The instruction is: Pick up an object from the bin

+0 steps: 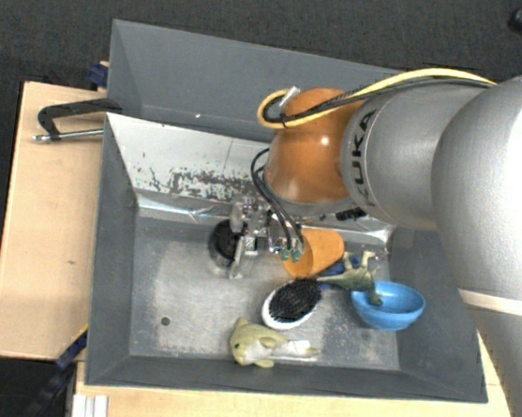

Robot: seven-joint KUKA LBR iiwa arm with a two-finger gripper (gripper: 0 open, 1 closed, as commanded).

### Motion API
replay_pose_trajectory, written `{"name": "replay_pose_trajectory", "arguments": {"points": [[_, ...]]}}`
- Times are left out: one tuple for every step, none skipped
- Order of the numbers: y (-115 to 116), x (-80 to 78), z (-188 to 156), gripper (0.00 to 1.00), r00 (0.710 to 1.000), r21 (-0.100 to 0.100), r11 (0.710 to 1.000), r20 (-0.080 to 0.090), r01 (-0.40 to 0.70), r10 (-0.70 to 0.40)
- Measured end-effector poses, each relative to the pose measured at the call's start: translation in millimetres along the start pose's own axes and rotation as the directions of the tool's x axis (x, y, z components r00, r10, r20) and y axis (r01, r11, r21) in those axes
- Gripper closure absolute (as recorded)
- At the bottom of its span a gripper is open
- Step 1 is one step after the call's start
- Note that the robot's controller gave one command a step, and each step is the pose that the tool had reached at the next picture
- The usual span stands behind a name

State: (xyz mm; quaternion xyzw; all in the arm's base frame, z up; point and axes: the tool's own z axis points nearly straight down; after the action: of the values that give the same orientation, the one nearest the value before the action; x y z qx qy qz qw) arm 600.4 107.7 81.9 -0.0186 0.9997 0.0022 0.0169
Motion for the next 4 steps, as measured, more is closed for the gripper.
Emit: {"name": "replay_pose_trajectory", "arguments": {"points": [[5, 9.3, -2, 1.00, 0.992, -0.003, 0.992, 0.013, -0.127, 0.127], [-6, -2.9, -1, 1.00, 0.999, -0.012, 0.999, -0.011, -0.032, 0.032], [3, 5.4, -1, 1.00, 0.982, -0.005, 0.982, 0.003, -0.190, 0.190], [12, -3.2, -1, 1.00, 0.964, 0.008, 0.964, -0.019, -0.265, 0.266]]}}
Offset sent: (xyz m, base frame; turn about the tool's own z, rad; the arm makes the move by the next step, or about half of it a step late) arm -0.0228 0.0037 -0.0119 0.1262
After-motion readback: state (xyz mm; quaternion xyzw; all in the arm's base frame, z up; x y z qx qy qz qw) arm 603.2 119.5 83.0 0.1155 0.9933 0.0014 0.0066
